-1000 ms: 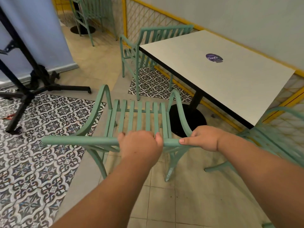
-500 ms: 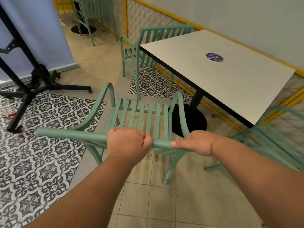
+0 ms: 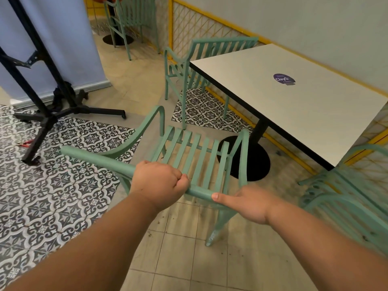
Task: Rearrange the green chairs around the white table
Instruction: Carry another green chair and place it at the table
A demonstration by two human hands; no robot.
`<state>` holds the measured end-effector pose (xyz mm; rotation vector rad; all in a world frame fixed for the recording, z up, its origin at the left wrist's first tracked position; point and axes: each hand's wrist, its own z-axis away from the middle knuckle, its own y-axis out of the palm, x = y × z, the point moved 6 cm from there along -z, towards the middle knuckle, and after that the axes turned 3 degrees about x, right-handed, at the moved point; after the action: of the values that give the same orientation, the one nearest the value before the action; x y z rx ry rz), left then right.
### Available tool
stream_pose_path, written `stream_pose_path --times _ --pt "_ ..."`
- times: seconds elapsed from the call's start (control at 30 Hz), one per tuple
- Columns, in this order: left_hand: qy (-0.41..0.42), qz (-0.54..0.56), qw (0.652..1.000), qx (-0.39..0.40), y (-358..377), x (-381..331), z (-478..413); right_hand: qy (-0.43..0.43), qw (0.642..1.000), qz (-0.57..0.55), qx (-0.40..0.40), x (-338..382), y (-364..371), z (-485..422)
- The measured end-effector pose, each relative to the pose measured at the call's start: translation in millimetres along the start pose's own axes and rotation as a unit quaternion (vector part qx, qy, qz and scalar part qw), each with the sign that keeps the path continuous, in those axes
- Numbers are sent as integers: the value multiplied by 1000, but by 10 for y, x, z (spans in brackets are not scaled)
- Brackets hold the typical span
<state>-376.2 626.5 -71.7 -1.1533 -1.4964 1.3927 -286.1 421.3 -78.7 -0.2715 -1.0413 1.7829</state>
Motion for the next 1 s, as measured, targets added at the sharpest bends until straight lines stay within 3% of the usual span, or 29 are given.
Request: stream_pose_path --times 0.27,0.5,0.67,0.73,0.83,0.9,1.0 --pt "21 -2 999 32 -36 263 -32 14 999 -29 10 249 174 142" --pt "-13 -9 998 57 -51 286 9 11 998 -62 9 300 174 140" --pt "-94 94 991 -8 -26 258 154 -7 991 -136 14 210 199 116" --pt "-211 208 955 -24 78 305 284 -27 985 -169 17 167 213 119" --pt "-373 398 832 -101 145 386 434 -84 976 -197 35 179 191 128" --pt "-445 440 766 -149 137 506 376 -121 973 -196 23 187 107 117" --pt "-532 467 688 -162 133 687 136 -148 966 -206 -51 180 -158 91"
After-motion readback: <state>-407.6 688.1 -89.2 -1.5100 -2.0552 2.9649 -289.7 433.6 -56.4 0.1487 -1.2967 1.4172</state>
